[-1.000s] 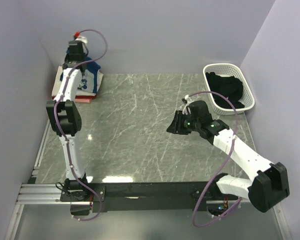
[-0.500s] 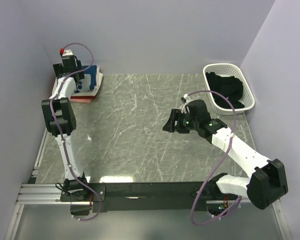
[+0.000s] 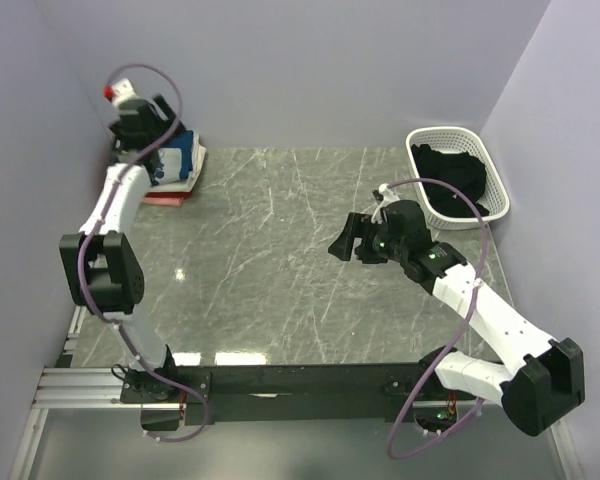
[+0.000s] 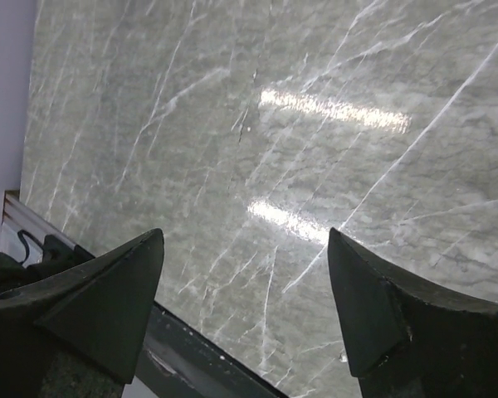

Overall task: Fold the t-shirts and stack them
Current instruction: Neatly place the folded tshirt to the corner, then reset both grippers

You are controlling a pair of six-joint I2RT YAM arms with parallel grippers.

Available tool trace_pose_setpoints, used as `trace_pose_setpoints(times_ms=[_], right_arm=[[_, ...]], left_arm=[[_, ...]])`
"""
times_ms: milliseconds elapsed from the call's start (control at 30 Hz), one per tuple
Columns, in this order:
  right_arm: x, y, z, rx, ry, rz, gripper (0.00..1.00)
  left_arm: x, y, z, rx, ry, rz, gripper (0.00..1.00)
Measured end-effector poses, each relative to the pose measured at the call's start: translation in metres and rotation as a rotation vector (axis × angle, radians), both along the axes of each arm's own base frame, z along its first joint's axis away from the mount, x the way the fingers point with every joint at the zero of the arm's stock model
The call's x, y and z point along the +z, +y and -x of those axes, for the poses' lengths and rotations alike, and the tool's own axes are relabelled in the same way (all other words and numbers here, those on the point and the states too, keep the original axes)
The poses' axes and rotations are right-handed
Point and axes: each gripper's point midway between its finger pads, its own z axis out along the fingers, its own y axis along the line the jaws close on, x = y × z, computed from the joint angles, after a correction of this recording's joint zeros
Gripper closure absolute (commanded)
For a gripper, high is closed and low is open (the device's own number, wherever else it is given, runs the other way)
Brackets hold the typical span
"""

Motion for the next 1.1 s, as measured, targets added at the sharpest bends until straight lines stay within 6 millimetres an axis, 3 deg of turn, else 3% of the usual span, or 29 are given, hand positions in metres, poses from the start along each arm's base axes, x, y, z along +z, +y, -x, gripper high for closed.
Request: trace_pose_setpoints(times_ms=[133,267,333,433,633,733,867,1100], right_arm=[[0.005,-0.007,-0.002,-0.036,-0.021,0.011,0.09],[0.013,-0.015,-0.001,-0.075,-0.050,0.021,0.08],[0.020,-0.020,-0.001,-0.097,-0.076,0.018,0.08],[0.029,-0.027,-0.002,-0.129,-0.108,0.017,0.08],[0.019,-0.042,0.006,-0.172,-0.114,0.042,0.08],[0.011,-0.051,0.012,-0.200,-0.117,0.060,0.08],[0.010,-0.061,0.014,-0.243,-0.135,0.077,0.08],[0.006,-0.071,0.012,-0.290,-0.146,0.099,0.08]], left_arm=[[-0.040,-0.099,0.038,-0.164,0.075,0.104,0.01],[-0.086,-0.214,0.102,-0.373,0.171,0.168,0.01],[-0.104,-0.257,0.141,-0.465,0.216,0.182,0.01],[-0.123,-0.296,0.193,-0.559,0.252,0.194,0.01],[-0.146,-0.351,0.281,-0.726,0.296,0.196,0.01],[-0.157,-0.360,0.306,-0.756,0.324,0.190,0.01],[-0.152,-0.357,0.318,-0.750,0.305,0.211,0.01],[-0.117,-0.346,0.316,-0.728,0.207,0.240,0.01]])
